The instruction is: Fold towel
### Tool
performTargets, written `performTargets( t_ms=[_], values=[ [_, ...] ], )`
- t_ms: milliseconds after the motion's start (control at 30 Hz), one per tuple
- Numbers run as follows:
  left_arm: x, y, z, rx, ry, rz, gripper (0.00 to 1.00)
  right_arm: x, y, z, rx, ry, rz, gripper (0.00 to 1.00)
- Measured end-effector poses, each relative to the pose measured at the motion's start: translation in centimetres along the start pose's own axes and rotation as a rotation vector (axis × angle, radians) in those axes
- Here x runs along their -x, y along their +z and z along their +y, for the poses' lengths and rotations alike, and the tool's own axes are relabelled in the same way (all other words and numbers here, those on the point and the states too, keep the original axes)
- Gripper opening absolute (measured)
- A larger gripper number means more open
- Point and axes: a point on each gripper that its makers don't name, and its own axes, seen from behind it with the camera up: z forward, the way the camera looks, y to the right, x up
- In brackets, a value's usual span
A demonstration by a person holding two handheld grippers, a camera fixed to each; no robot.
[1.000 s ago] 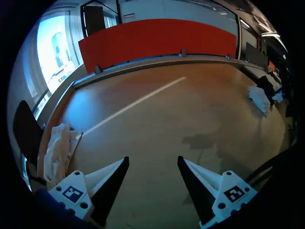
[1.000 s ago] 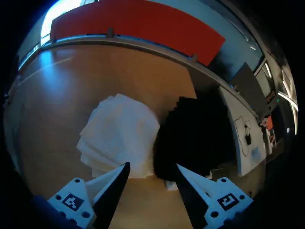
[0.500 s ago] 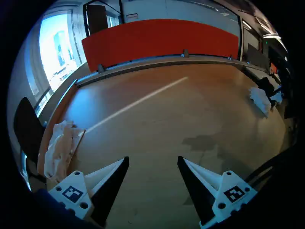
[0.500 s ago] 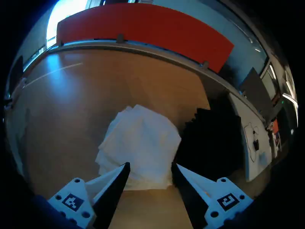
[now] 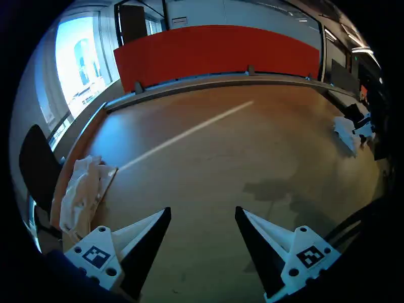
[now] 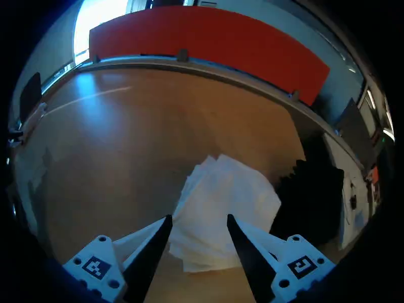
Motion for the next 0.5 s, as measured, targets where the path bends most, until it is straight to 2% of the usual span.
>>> performTargets(
  t_ms=[367, 500],
  values=[
    [0.4, 0.0, -0.5, -0.008, -0.009, -0.005, 0.94, 0.1, 1.1, -1.1, -0.018, -0.014, -0.014, 0.83],
    [0.6, -0.1, -0.6, -0.01, -0.01, -0.008, 0.94, 0.6, 1.5, -1.5, -0.023, -0.018, -0.024, 0.78]
  ],
)
